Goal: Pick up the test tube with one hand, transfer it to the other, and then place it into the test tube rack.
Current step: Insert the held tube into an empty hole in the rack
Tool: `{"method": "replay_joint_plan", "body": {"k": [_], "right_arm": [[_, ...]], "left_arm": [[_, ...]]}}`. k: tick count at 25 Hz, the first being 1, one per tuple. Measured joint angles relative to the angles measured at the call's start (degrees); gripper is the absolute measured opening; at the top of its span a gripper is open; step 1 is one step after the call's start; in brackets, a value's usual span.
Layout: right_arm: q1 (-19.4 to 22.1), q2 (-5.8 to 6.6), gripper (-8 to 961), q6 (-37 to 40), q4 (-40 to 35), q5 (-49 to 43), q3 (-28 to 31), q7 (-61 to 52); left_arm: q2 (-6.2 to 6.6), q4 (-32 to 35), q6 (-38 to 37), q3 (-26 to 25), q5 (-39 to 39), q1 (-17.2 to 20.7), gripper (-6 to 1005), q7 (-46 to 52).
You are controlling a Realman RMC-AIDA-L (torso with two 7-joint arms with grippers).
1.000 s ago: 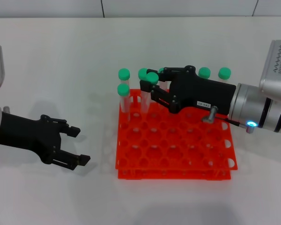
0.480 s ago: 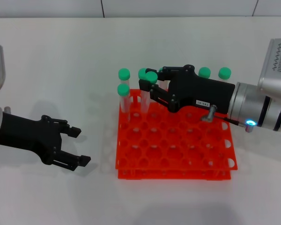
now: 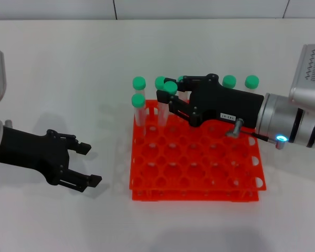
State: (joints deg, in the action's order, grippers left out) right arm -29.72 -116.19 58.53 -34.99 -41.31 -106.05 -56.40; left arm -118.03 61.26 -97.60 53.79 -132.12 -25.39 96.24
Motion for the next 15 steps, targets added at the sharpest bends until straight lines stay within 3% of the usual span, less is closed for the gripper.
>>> {"method": "replay_joint_plan", "body": {"k": [15], "right_arm": [[-0.1, 0.00, 266, -0.2, 0.8, 0.0, 0.0, 0.0]], "left_arm": [[0.00, 0.0, 0.0, 0.0, 0.0, 0.0, 875, 0.0]]}}
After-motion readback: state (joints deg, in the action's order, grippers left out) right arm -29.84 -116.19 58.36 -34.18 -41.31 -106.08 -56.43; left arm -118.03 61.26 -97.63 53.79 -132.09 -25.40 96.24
